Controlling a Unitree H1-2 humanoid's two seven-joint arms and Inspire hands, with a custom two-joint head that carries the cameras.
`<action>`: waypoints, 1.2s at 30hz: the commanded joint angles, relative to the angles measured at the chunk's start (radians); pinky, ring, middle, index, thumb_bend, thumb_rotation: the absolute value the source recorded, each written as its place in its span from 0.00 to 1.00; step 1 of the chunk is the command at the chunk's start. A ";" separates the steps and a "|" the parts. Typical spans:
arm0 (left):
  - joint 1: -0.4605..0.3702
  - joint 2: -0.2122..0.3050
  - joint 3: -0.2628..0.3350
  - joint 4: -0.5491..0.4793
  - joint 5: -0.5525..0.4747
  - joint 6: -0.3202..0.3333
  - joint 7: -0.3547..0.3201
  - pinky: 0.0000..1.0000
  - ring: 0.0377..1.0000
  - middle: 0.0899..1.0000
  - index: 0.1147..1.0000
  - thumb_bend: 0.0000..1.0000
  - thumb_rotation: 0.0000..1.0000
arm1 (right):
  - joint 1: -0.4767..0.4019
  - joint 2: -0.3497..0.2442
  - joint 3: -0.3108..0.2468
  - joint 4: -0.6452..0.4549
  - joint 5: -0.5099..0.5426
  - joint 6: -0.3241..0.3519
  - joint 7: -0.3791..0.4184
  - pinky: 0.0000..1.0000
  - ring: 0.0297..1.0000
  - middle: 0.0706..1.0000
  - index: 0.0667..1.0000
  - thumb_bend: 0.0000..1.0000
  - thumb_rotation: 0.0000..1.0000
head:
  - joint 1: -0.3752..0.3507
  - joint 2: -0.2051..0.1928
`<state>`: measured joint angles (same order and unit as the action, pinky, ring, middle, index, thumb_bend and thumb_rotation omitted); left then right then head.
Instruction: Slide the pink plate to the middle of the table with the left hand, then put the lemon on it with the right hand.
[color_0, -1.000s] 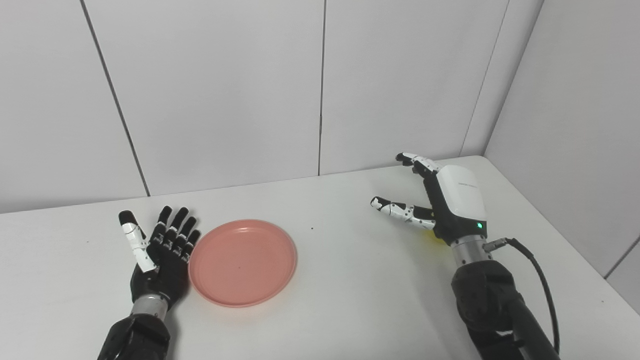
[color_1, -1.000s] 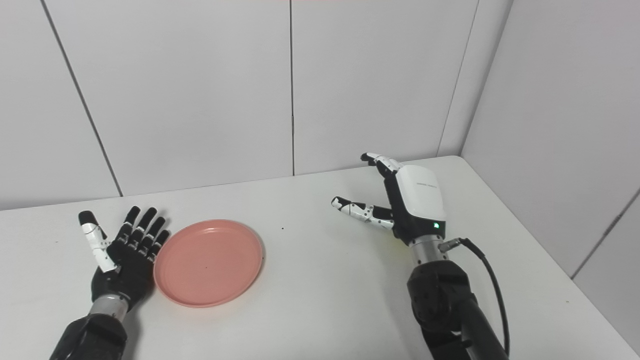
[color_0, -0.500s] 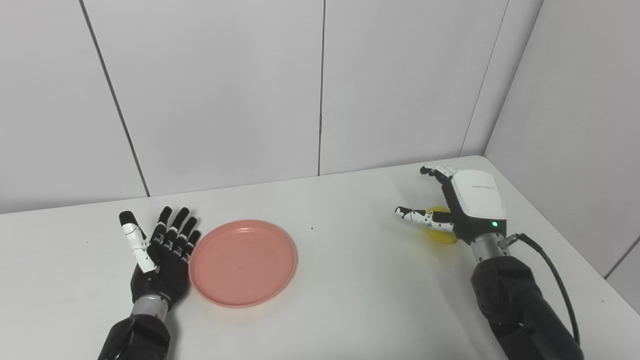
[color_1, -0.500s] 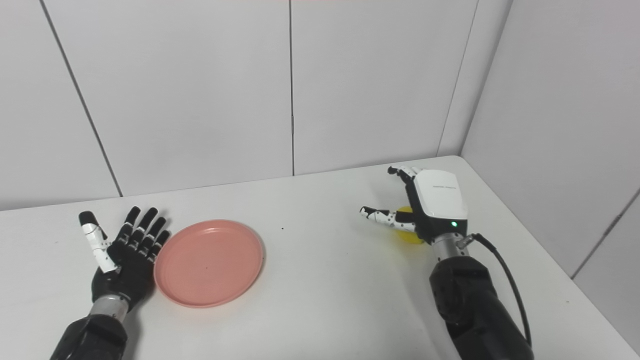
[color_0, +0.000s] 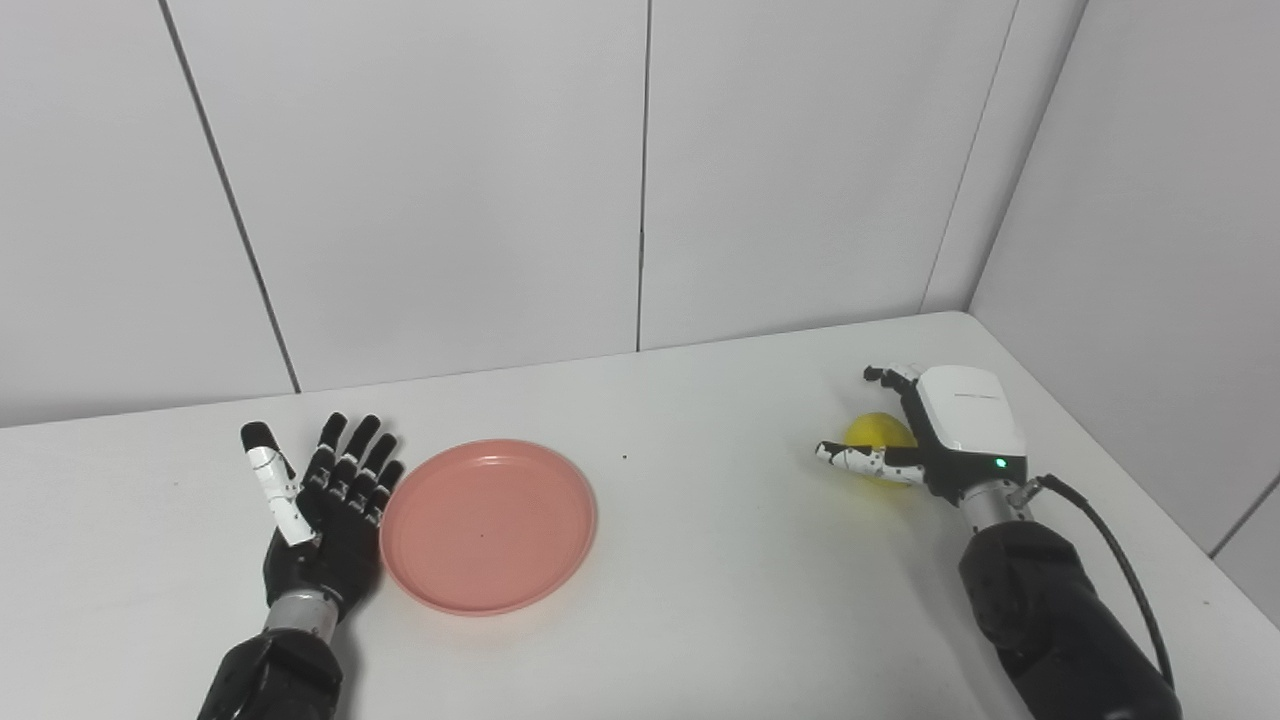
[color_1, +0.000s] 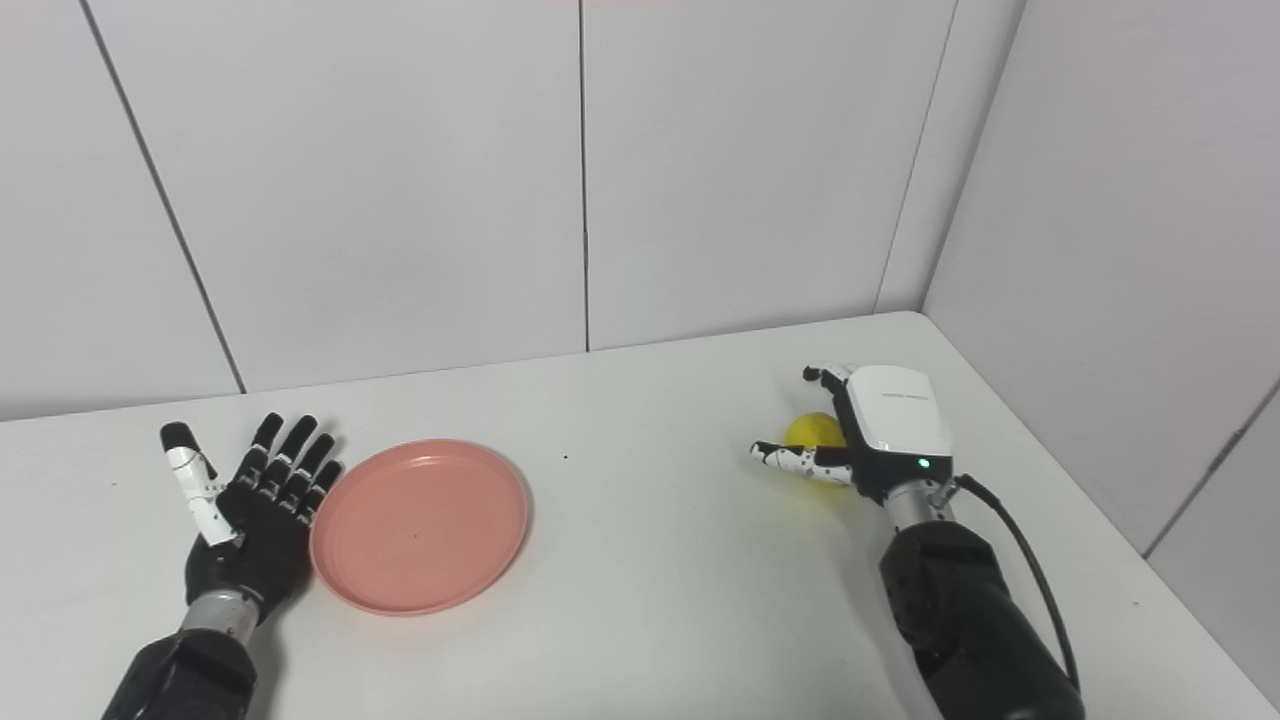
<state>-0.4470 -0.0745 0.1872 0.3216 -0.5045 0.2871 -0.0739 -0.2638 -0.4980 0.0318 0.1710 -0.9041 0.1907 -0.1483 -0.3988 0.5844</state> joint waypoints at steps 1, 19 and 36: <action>0.052 -0.006 -0.005 0.040 0.022 0.087 0.038 1.00 0.95 0.93 1.00 0.88 1.00 | -0.040 -0.018 -0.008 0.005 0.014 0.011 -0.028 0.68 0.70 0.71 0.70 0.83 0.75 | 0.007 0.001; 0.063 -0.012 -0.015 0.021 0.025 0.097 0.044 0.99 0.94 0.93 1.00 0.89 0.98 | -0.074 -0.023 0.038 0.105 0.077 -0.036 -0.065 0.48 0.57 0.65 0.68 0.82 0.65 | 0.025 0.001; 0.066 -0.016 -0.010 0.012 0.015 0.108 0.045 1.00 0.94 0.92 0.99 0.90 0.97 | -0.081 -0.024 0.054 0.172 0.187 -0.173 -0.146 0.13 0.16 0.21 0.44 0.51 0.15 | 0.029 0.009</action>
<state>-0.4328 -0.0808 0.1805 0.2956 -0.5026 0.2992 -0.0675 -0.3201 -0.4958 0.0841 0.3596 -0.7185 0.0303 -0.2951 -0.3712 0.5937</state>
